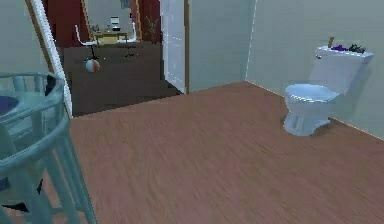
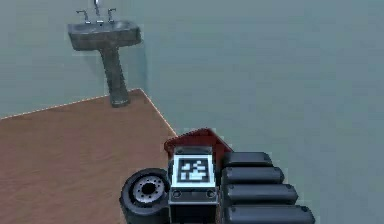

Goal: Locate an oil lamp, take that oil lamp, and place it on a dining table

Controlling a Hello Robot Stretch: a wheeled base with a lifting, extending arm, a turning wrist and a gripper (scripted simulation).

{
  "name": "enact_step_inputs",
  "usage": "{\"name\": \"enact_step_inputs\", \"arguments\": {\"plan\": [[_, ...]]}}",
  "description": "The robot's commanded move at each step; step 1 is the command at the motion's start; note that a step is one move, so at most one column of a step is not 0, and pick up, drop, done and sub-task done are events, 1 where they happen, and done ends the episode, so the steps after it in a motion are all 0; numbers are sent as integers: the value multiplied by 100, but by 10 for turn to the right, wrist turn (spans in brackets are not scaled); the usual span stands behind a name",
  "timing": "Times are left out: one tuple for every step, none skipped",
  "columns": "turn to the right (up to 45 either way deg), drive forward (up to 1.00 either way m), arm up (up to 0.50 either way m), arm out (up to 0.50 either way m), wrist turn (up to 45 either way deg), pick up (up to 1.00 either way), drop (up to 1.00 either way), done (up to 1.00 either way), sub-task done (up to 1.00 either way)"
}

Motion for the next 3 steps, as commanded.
{"name": "enact_step_inputs", "arguments": {"plan": [[0, 75, 0, 0, 0, 0, 0, 0, 0], [-180, 0, 0, 0, 0, 0, 0, 0, 0], [0, 100, 0, 0, 0, 0, 0, 0, 0]]}}
